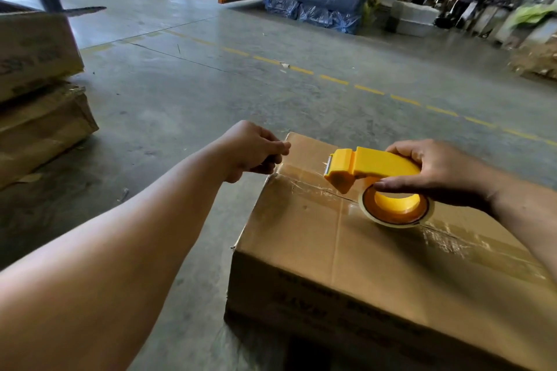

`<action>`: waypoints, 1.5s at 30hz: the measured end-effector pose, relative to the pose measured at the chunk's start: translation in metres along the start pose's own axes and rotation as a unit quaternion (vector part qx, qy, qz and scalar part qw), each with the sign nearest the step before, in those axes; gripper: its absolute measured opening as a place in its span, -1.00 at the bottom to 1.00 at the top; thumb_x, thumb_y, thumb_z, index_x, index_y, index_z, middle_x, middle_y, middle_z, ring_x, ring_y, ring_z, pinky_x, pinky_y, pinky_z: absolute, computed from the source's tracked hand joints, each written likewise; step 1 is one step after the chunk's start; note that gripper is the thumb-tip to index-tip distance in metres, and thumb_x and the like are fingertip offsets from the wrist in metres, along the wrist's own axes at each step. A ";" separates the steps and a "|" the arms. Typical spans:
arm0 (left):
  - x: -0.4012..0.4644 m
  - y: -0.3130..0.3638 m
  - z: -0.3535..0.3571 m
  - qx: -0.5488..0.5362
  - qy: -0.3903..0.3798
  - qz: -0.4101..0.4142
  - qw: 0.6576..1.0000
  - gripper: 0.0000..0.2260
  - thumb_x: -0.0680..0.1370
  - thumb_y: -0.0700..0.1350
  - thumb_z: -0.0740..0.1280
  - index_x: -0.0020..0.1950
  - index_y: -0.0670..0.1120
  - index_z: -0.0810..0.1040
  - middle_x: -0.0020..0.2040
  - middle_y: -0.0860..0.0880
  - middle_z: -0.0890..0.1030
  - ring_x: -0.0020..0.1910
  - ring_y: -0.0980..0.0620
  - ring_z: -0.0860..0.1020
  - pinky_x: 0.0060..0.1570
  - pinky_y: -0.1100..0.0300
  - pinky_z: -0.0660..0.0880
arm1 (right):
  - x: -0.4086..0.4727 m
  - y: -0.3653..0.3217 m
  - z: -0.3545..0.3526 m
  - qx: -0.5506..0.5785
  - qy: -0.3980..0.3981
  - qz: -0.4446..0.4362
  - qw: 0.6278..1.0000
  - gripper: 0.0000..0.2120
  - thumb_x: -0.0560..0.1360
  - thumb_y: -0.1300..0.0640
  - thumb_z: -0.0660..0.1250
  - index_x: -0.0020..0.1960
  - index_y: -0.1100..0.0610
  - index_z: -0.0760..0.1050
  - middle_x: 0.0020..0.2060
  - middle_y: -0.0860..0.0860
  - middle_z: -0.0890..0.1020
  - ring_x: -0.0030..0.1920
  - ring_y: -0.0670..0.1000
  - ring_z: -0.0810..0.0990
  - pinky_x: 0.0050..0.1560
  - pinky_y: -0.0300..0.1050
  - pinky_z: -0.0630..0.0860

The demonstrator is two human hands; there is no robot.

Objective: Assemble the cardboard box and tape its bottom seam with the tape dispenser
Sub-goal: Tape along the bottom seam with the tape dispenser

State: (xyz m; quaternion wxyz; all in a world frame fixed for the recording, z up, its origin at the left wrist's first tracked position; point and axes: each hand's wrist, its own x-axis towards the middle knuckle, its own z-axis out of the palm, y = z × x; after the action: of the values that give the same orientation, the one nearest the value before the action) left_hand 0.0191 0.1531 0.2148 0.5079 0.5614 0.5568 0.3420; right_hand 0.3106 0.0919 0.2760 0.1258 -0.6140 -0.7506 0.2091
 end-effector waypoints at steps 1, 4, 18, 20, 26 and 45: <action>0.000 -0.003 -0.003 -0.002 0.002 -0.001 1.000 -0.82 0.53 -0.08 0.46 -0.06 -0.21 0.69 -0.29 -0.07 0.63 -0.33 0.04 0.58 -0.19 0.18 0.65 | -0.001 -0.001 0.002 0.002 0.000 -0.002 1.000 -0.44 0.15 -0.42 0.51 -0.02 -0.09 0.61 -0.18 -0.11 0.70 -0.18 -0.13 0.64 -0.12 -0.13 0.53; 0.001 -0.005 -0.013 -0.005 0.011 -0.001 1.000 -0.81 0.52 -0.07 0.46 -0.06 -0.21 0.69 -0.27 -0.08 0.64 -0.30 0.03 0.59 -0.17 0.16 0.66 | -0.001 -0.004 0.004 0.018 0.000 -0.002 1.000 -0.37 0.06 -0.44 0.46 -0.01 -0.09 0.61 -0.17 -0.12 0.70 -0.18 -0.14 0.65 -0.12 -0.14 0.53; -0.002 -0.042 -0.014 -0.062 0.014 -0.037 0.997 -0.78 0.52 -0.07 0.47 -0.04 -0.23 0.69 -0.29 -0.07 0.63 -0.31 0.03 0.60 -0.11 0.11 0.66 | 0.011 -0.028 0.007 -0.058 -0.033 0.005 0.998 -0.51 0.15 -0.29 0.47 -0.03 -0.06 0.57 -0.19 -0.09 0.66 -0.23 -0.19 0.58 -0.21 -0.18 0.45; -0.002 -0.043 -0.015 -0.069 0.017 -0.037 0.997 -0.78 0.52 -0.07 0.46 -0.04 -0.24 0.68 -0.30 -0.07 0.62 -0.33 0.03 0.59 -0.12 0.12 0.66 | 0.013 -0.028 0.009 -0.058 -0.034 0.003 0.998 -0.52 0.15 -0.30 0.47 -0.04 -0.07 0.57 -0.19 -0.09 0.66 -0.22 -0.21 0.58 -0.21 -0.17 0.46; -0.002 -0.049 -0.014 -0.078 0.014 -0.046 0.996 -0.78 0.51 -0.07 0.47 -0.04 -0.23 0.69 -0.27 -0.08 0.64 -0.29 0.01 0.60 -0.12 0.12 0.65 | 0.013 -0.028 0.007 -0.077 -0.039 0.005 0.996 -0.48 0.15 -0.34 0.45 -0.01 -0.08 0.57 -0.17 -0.11 0.66 -0.22 -0.18 0.59 -0.19 -0.16 0.46; 0.002 -0.067 -0.006 -0.151 -0.022 -0.078 0.985 -0.80 0.53 -0.06 0.45 -0.02 -0.20 0.68 -0.27 -0.06 0.60 -0.32 0.03 0.54 -0.16 0.16 0.61 | 0.014 -0.033 0.008 -0.095 -0.045 0.003 0.994 -0.54 0.19 -0.32 0.44 -0.03 -0.09 0.54 -0.17 -0.11 0.64 -0.19 -0.15 0.58 -0.25 -0.21 0.40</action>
State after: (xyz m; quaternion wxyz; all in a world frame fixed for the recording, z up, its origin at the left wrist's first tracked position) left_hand -0.0046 0.1467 0.1527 0.6243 0.4402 0.5296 0.3687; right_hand 0.2753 0.0987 0.2837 0.0322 -0.6154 -0.7701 0.1648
